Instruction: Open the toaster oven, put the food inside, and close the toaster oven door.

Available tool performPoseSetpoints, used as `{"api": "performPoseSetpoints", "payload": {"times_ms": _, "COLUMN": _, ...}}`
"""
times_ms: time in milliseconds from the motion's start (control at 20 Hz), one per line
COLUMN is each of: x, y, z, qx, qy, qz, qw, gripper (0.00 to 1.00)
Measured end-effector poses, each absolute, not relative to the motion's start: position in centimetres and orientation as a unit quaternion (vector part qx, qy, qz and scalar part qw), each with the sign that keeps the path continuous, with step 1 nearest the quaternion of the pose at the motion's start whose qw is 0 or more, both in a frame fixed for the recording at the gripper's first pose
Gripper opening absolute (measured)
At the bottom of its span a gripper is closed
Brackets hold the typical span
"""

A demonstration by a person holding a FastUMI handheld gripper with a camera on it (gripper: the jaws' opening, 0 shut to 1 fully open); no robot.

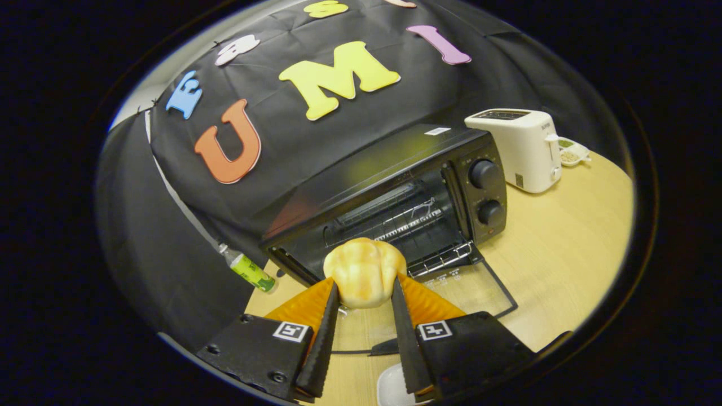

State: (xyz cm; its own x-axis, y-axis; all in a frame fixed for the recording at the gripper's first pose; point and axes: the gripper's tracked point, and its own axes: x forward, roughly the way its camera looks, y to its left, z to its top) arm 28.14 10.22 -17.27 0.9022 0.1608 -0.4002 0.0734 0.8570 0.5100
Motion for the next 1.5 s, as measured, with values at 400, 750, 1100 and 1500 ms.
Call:
{"api": "performPoseSetpoints", "payload": {"times_ms": 400, "x": 35.9, "y": 10.3, "z": -19.8, "qx": 0.217, "qy": 0.219, "qz": -0.021, "qw": 0.951, "gripper": 0.57}}
{"api": "performPoseSetpoints", "payload": {"times_ms": 750, "x": 39.8, "y": 10.6, "z": -21.4, "qx": 0.216, "qy": 0.222, "qz": -0.055, "qw": 0.949, "gripper": 0.57}}
{"api": "performPoseSetpoints", "payload": {"times_ms": 1100, "x": 40.6, "y": 9.9, "z": -22.0, "qx": 0.188, "qy": 0.221, "qz": -0.066, "qw": 0.955, "gripper": 0.71}}
{"api": "performPoseSetpoints", "payload": {"times_ms": 1500, "x": 37.9, "y": 10.9, "z": -19.8, "qx": 0.147, "qy": 0.211, "qz": -0.044, "qw": 0.965, "gripper": 0.92}}
